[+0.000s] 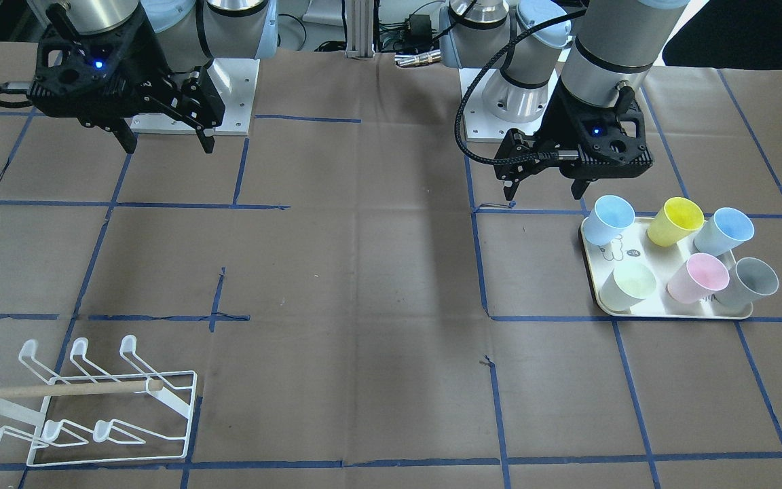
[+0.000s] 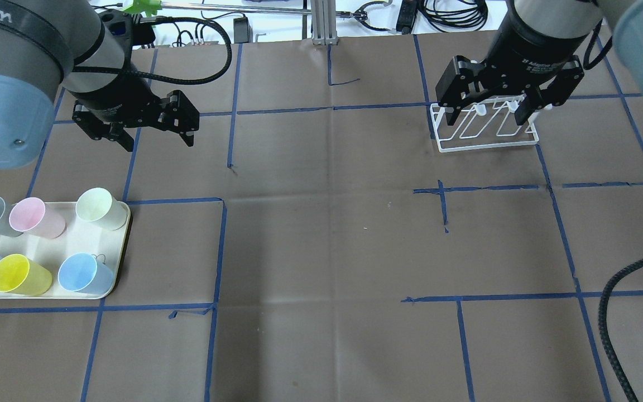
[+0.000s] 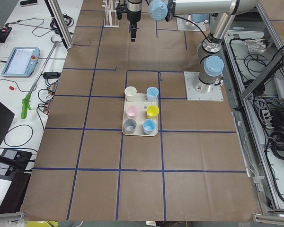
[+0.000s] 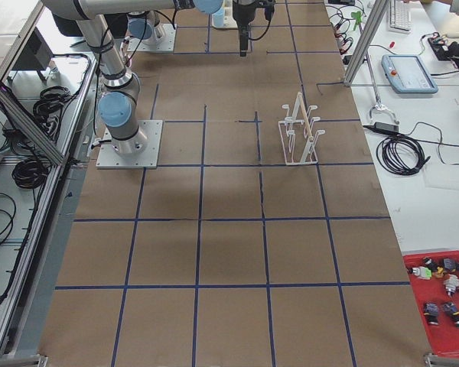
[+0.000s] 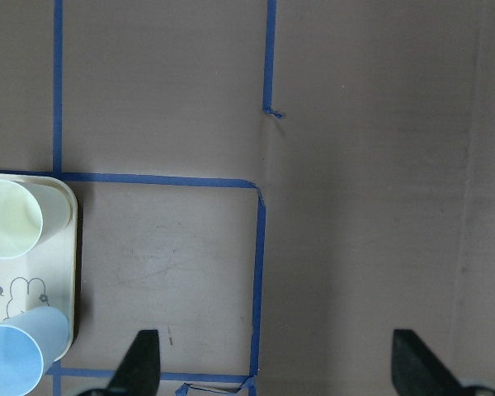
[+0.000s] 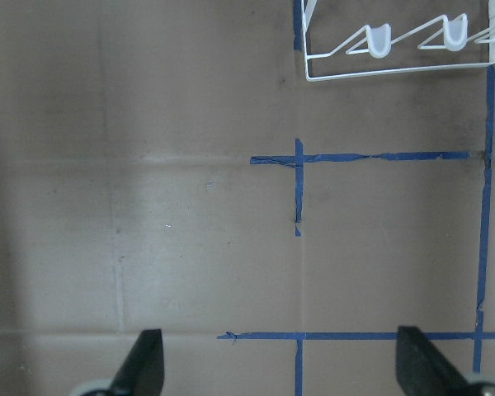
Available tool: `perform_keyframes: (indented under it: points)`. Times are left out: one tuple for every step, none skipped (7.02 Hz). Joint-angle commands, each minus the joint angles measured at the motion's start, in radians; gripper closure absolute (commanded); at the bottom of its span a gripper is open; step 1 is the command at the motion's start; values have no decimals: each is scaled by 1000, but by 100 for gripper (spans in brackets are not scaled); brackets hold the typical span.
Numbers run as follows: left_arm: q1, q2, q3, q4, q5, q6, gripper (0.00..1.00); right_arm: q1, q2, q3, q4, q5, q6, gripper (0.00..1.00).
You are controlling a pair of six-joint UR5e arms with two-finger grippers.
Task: Transfer IKEA cup to right arm and place on rack
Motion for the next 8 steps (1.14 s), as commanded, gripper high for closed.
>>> perform_keyframes:
  points:
    - [0, -3, 4, 0, 0, 0, 0, 1, 6, -35, 4, 1, 4, 0]
    - [0, -3, 1, 0, 0, 0, 0, 1, 17, -38, 0, 3, 4, 0]
    - [0, -2, -1, 0, 0, 0, 0, 0, 20, -43, 4, 1, -1, 0]
    - [3, -2, -1, 0, 0, 0, 0, -6, 13, -46, 15, 1, -4, 0]
    - [5, -12, 7, 0, -2, 0, 0, -5, 19, -46, 13, 0, -2, 0]
    - [6, -12, 10, 0, -2, 2, 0, -5, 22, -44, 13, 0, -2, 0]
    - [11, -12, -1, 1, -2, 3, 0, -3, 23, -43, 15, -2, -2, 0]
    - [12, -12, -1, 1, -2, 3, 0, -2, 25, -35, 16, -2, -2, 0]
